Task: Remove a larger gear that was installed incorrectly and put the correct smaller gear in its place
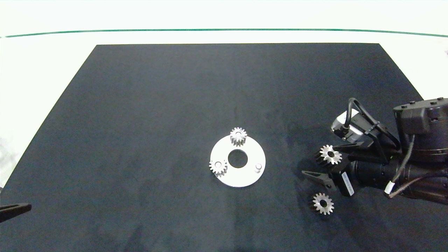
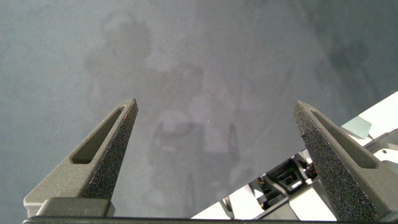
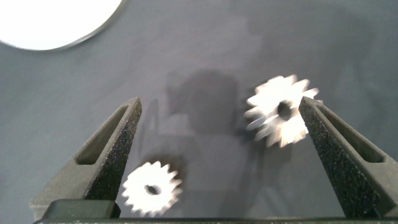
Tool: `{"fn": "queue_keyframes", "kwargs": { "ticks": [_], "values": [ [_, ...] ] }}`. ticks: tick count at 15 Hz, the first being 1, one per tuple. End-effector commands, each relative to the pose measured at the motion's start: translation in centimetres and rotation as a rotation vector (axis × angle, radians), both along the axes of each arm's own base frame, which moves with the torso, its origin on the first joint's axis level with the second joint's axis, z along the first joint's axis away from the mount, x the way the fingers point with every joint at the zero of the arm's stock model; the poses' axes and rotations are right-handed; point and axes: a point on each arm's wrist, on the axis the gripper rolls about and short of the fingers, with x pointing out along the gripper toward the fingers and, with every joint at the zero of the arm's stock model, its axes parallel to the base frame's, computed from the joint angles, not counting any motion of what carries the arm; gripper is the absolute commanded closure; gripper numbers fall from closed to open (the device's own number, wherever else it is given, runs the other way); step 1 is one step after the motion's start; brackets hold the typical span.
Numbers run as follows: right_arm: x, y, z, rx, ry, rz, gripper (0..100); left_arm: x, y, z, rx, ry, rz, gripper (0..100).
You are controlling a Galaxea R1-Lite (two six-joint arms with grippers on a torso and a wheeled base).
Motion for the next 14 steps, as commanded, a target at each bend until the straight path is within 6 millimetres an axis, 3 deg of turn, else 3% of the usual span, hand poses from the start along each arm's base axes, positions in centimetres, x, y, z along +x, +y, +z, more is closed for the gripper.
{"fn": "queue_keyframes", "kwargs": {
  "ticks": [1,8,14],
  "values": [
    [-2.5,-0.1,0.3,0.002,-0.011,0.053,0,-0.1,0.1,-0.3,0.006,0.003,0.005,0],
    [-4.7,0.2,-2.8,-0.054,0.083,0.119,0,-0.1,0.1,-0.6,0.011,0.01,0.011,0],
    [-4.4,0.4,-3.4,-0.083,0.096,0.106,0,-0.1,0.1,-0.7,0.011,0.014,0.033,0]
  ]
}}
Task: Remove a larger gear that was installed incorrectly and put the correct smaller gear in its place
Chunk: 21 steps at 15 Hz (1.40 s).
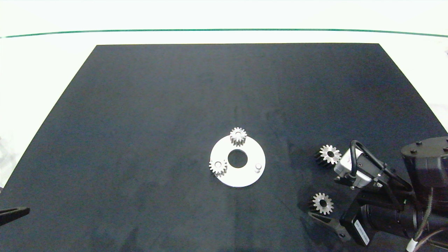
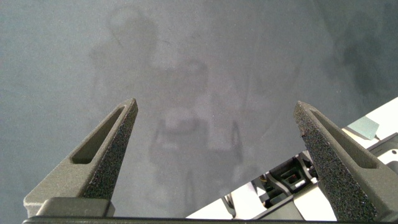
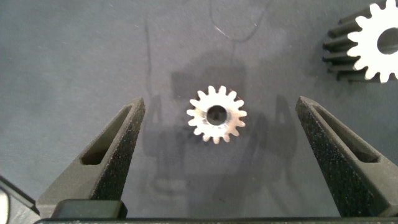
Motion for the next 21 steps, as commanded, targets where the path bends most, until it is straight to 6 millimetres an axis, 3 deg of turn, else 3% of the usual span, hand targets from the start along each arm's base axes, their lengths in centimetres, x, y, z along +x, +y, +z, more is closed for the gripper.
{"fn": "queue_keyframes", "kwargs": {
  "ticks": [1,10,21],
  "values": [
    [0.2,0.1,-0.5,-0.023,0.016,-0.012,0,0.0,0.0,-0.1,0.002,0.005,0.003,0],
    [1.0,0.5,-2.1,-0.058,0.046,-0.034,0,-0.1,0.1,-0.1,0.0,0.0,0.004,0],
    [1.3,0.6,-2.6,-0.067,0.06,-0.037,21,-0.2,0.1,-0.7,0.007,0.013,0.004,0]
  ]
}}
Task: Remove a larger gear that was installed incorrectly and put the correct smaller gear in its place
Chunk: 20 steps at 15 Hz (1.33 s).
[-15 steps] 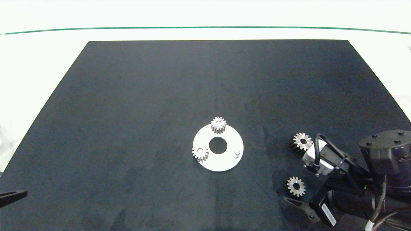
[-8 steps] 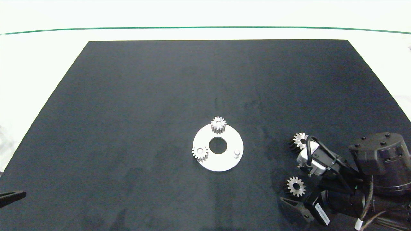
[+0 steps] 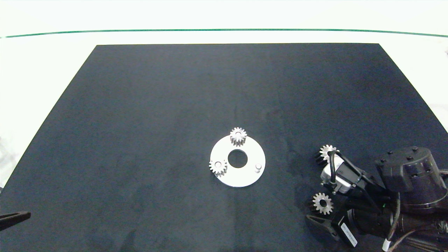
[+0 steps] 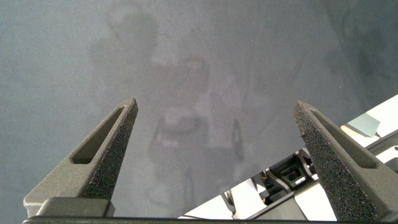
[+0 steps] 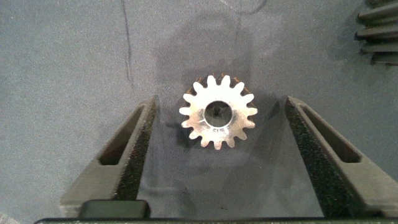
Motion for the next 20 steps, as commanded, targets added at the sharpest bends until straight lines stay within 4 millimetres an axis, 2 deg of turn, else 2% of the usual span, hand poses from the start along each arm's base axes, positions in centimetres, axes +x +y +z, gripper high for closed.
{"fn": "queue_keyframes", "kwargs": {
  "ticks": [1,20],
  "values": [
    [0.27,0.17,-0.26,-0.006,-0.003,-0.003,24,-0.07,0.05,-0.15,0.003,0.002,0.001,0],
    [0.27,0.21,-0.61,-0.025,-0.013,-0.02,61,-0.29,0.17,-0.24,-0.001,-0.004,0.001,0]
  ]
}}
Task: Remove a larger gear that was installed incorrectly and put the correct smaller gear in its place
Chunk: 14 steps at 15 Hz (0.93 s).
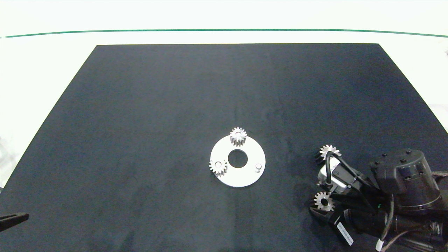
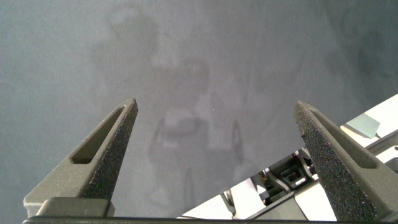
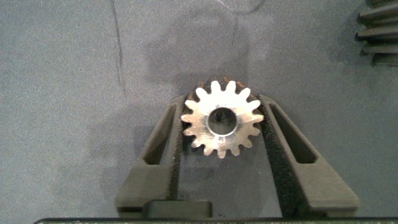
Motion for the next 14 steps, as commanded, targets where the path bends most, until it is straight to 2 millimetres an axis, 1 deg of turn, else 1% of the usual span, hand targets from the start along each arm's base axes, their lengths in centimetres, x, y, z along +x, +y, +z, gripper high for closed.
{"fn": "queue_keyframes", "kwargs": {
  "ticks": [1,8,14],
  "values": [
    [-0.04,0.02,-0.1,-0.004,0.002,0.002,63,-0.05,0.03,-0.12,0.003,0.003,0.001,0],
    [-0.15,-0.05,-0.3,-0.006,0.008,0.003,78,-0.11,0.06,-0.32,0.004,0.006,0.001,0],
    [0.21,0.16,0.39,0.037,-0.046,0.0,78,-0.17,0.1,-0.57,0.007,0.011,0.001,0]
  ]
}}
